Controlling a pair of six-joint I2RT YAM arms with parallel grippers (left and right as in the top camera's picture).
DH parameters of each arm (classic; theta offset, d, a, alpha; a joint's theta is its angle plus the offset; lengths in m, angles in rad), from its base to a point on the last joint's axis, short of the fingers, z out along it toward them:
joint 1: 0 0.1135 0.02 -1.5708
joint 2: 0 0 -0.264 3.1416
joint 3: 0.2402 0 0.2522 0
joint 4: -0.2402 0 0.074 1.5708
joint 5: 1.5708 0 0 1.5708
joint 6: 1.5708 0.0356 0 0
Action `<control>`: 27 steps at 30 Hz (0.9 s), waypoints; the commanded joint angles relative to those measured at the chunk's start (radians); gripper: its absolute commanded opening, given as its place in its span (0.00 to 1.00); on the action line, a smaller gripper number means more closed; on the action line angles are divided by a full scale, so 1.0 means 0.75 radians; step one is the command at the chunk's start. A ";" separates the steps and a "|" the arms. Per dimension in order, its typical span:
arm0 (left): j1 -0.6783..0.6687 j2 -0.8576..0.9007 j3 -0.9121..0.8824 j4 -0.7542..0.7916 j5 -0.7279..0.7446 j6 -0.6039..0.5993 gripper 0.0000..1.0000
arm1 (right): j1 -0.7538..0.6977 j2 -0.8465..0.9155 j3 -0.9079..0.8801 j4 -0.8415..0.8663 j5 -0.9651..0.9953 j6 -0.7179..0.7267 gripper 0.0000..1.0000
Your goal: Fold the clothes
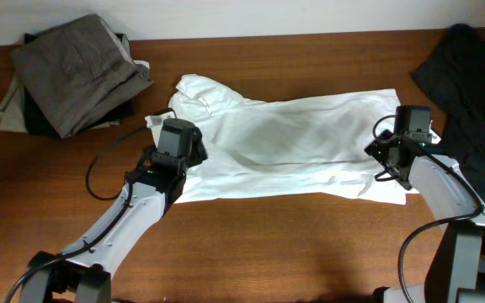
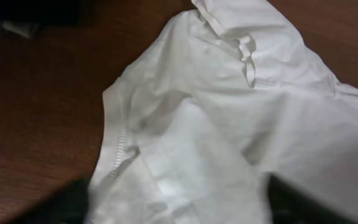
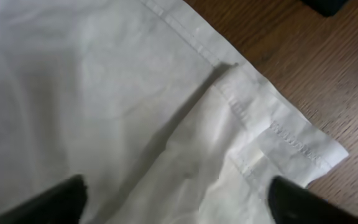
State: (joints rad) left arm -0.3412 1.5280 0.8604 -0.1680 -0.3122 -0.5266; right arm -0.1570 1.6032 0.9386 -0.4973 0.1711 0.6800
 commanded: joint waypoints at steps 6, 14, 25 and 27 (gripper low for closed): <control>-0.004 -0.052 0.117 -0.305 0.408 0.060 0.95 | 0.007 -0.072 0.222 -0.302 -0.262 -0.157 0.99; -0.004 0.028 0.117 -0.478 0.678 -0.173 0.81 | 0.009 -0.072 0.255 -0.413 -0.660 -0.243 0.99; -0.004 0.210 0.117 -0.335 0.781 -0.182 0.78 | 0.009 -0.072 0.255 -0.445 -0.662 -0.244 0.99; -0.004 0.210 0.117 -0.330 0.782 -0.182 0.74 | 0.009 -0.072 0.255 -0.445 -0.662 -0.244 0.99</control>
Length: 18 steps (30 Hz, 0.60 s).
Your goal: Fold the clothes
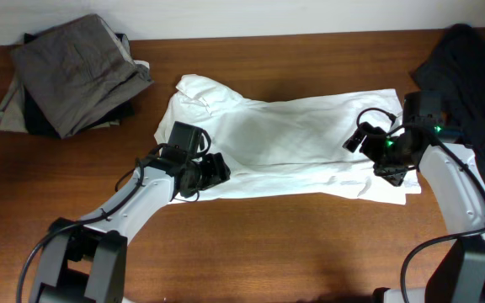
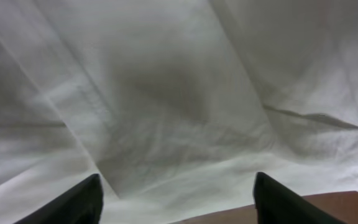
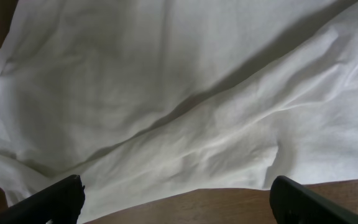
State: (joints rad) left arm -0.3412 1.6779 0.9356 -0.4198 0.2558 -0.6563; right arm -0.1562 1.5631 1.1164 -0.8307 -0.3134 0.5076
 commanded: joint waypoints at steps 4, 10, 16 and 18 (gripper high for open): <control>-0.004 0.012 0.017 0.013 0.023 -0.008 0.71 | 0.008 -0.018 0.018 -0.005 0.015 -0.018 0.99; -0.004 0.062 0.017 0.055 0.015 -0.007 0.71 | 0.008 -0.018 0.017 -0.006 0.026 -0.055 0.99; -0.004 0.062 0.017 0.122 -0.022 -0.007 0.31 | 0.008 -0.017 0.017 -0.036 0.105 -0.079 0.99; -0.004 0.061 0.019 0.129 -0.022 -0.007 0.15 | 0.008 -0.017 0.017 -0.038 0.115 -0.079 0.99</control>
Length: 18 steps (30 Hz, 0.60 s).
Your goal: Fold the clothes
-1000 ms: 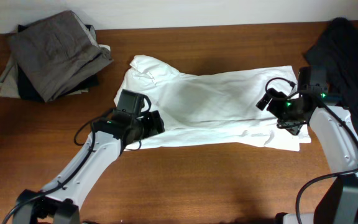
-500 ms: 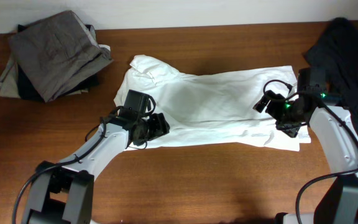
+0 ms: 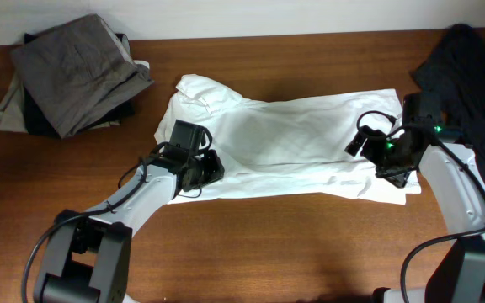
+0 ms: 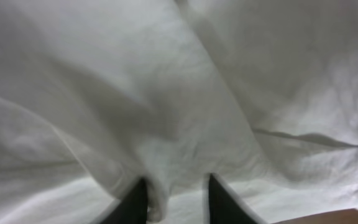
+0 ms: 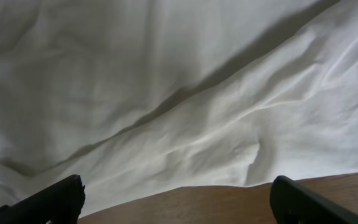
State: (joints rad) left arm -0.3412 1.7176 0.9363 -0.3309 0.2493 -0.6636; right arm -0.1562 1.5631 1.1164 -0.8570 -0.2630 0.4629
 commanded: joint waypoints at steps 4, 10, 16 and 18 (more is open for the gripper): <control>-0.004 0.008 0.113 0.012 -0.026 0.008 0.06 | 0.008 -0.016 0.017 -0.003 0.048 -0.019 1.00; -0.004 0.009 0.249 0.117 -0.235 0.090 0.06 | 0.008 -0.016 0.016 -0.005 0.048 -0.019 0.86; -0.001 0.009 0.249 -0.223 -0.193 0.015 0.99 | 0.008 -0.016 0.016 -0.005 0.048 -0.019 0.93; 0.005 0.009 0.249 -0.392 -0.160 -0.063 0.99 | 0.008 -0.016 0.016 -0.005 0.049 -0.019 0.92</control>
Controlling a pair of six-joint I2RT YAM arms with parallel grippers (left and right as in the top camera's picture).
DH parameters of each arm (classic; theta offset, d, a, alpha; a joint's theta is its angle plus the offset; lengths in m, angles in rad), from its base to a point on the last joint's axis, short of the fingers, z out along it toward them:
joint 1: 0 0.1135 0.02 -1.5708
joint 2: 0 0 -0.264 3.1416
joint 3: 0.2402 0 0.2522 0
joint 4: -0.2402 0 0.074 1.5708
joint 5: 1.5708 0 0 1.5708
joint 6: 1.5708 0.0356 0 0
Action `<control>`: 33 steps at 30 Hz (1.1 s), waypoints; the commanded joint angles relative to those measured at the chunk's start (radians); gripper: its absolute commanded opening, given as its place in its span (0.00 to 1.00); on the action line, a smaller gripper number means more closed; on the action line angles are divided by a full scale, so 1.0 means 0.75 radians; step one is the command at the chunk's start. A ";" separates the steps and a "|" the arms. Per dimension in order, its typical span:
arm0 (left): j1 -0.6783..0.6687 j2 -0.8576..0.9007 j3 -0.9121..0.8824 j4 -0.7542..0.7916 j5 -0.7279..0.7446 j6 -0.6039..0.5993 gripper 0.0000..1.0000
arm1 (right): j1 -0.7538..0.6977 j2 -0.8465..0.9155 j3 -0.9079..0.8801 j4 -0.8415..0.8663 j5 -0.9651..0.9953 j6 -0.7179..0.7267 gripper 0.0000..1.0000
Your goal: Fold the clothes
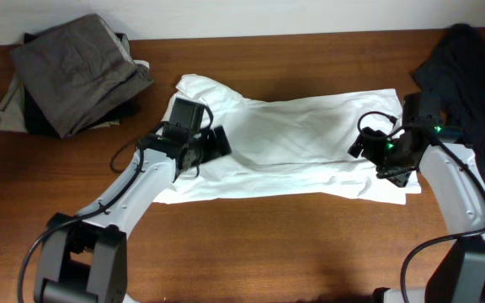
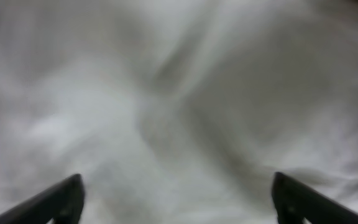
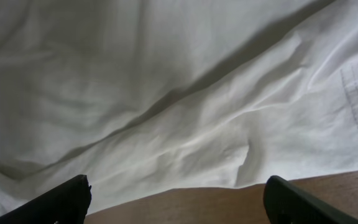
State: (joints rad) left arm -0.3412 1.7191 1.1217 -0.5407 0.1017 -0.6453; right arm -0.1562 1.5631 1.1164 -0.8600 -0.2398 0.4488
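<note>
A white garment (image 1: 301, 143) lies spread across the middle of the table, its collar end to the left and its hem to the right. My left gripper (image 1: 217, 143) hovers over the garment's left part. In the left wrist view it (image 2: 178, 202) is open, with only blurred white cloth (image 2: 179, 93) below. My right gripper (image 1: 362, 145) sits over the garment's right part, near the front edge. Seen from its wrist it (image 3: 185, 198) is open, and its fingers (image 3: 61, 199) straddle the wrinkled front edge of the cloth (image 3: 166, 81). Neither holds anything.
A pile of folded grey-brown clothes (image 1: 74, 71) sits at the back left. A dark garment (image 1: 470, 76) lies at the back right, close behind the right arm. Bare wood of the table (image 1: 268, 252) runs along the front.
My left gripper, then narrowed on a fold of the white cloth near the front edge, is now open wide and farther back over the garment. The right gripper has barely shifted.
First both grippers were open at the garment's two ends, left by the collar and right by the hem corner. Then both faced the middle, open over the front edge. Later the left pinched a fold; now it is open again, farther back.
</note>
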 commanded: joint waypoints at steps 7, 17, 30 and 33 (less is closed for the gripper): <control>0.004 0.036 -0.024 -0.133 0.150 -0.087 0.98 | 0.008 -0.016 0.016 -0.012 0.017 -0.001 0.93; 0.004 0.164 -0.024 -0.051 0.200 -0.086 0.80 | 0.008 -0.016 0.016 -0.032 0.017 -0.001 0.93; 0.005 0.164 -0.023 0.028 0.195 -0.086 0.09 | 0.008 -0.016 0.016 -0.032 0.021 -0.001 0.91; 0.009 0.164 -0.023 0.057 0.193 -0.087 0.02 | 0.008 -0.016 0.016 -0.031 0.021 -0.001 0.92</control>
State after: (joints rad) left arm -0.3408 1.8301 1.1118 -0.5156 0.2367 -0.7116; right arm -0.1562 1.5631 1.1164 -0.8825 -0.2363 0.4488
